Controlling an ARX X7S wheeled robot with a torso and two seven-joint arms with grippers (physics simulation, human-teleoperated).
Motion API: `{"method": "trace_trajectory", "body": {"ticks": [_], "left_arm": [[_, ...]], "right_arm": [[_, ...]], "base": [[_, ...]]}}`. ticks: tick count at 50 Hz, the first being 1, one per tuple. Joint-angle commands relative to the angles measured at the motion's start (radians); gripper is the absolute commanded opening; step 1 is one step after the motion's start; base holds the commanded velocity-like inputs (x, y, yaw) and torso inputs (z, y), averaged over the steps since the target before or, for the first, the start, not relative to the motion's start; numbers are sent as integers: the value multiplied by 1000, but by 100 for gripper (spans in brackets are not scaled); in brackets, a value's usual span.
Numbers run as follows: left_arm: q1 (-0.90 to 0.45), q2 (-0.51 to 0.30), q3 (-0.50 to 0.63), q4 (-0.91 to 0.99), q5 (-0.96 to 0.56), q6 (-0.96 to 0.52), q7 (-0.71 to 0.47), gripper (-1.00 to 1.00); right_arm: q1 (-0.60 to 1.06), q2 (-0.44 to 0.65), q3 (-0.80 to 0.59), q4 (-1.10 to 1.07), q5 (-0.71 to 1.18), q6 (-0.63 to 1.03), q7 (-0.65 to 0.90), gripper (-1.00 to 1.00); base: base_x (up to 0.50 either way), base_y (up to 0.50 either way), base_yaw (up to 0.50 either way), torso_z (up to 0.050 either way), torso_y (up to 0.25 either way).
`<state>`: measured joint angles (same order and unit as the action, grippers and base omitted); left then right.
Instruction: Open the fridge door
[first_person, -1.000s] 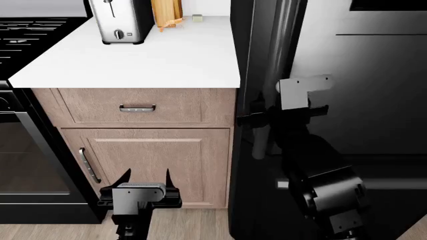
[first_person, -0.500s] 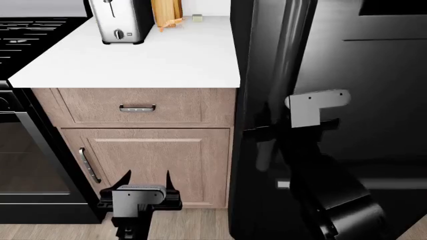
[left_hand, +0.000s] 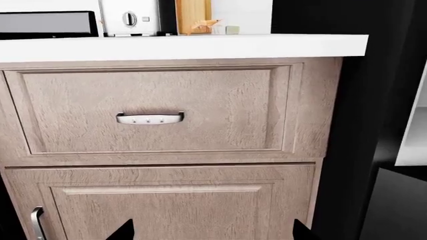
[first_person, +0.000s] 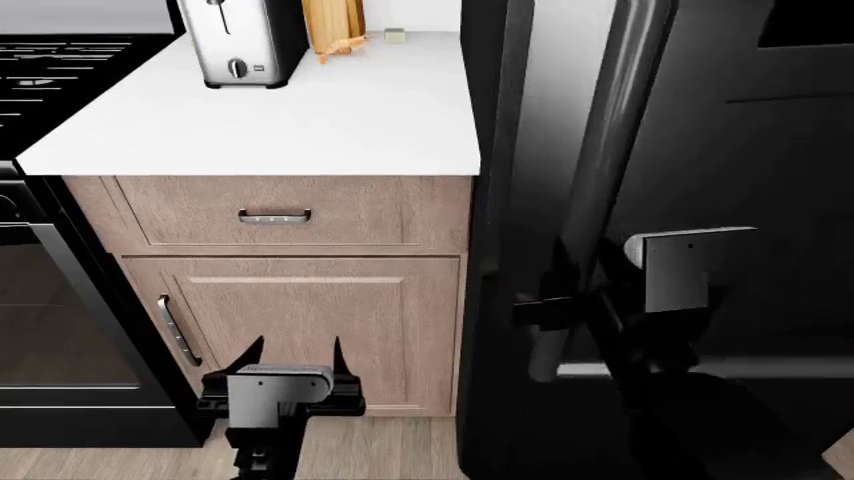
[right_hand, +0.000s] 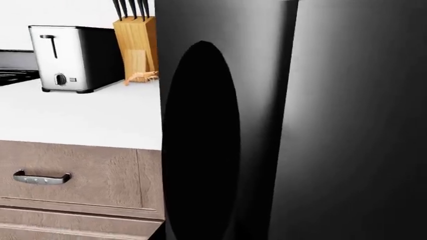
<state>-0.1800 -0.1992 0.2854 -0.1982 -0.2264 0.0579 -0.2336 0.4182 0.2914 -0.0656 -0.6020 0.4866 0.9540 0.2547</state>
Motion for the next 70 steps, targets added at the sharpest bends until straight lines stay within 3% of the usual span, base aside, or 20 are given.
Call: {"method": "trace_trajectory", "body": {"ticks": [1,21,29,37,38,48,54,65,70], "left_arm": [[-18,0,7,-20,1,0,-2,100],[7,-9,18,9,-3,1,-15,100],[8,-12,21,11,-6,4,-16,100],[21,-18,25,26,-8,4,-21,100],[17,-17,25,22,-9,4,-19,100],[-23,-13,28,-21,-15,6,-10,100],[-3,-19,33,5,-12,3,-19,100],[33,-30,37,44,-14,5,-31,100],[39,-33,38,52,-15,3,-34,100]], "right_arm": [[-72,14,114,-211,58,16,-8,-100],[-213,84,426,-439,292,152,51,-100],[-315,272,404,-444,512,-45,273,-100],[-286,296,328,-418,495,-69,296,-100],[-288,295,324,-417,489,-72,296,100],[-355,265,278,-388,365,-168,244,100],[-449,275,358,-443,350,-276,250,100],[-503,576,159,-444,353,-636,444,100],[-421,682,2,-444,321,-711,504,100]], "base": [[0,0,3,0,0],[0,0,0,2,5],[0,0,0,3,5],[0,0,0,1,4],[0,0,0,0,12],[0,0,0,0,0],[0,0,0,0,0],[0,0,0,1,0],[0,0,0,0,0]]}}
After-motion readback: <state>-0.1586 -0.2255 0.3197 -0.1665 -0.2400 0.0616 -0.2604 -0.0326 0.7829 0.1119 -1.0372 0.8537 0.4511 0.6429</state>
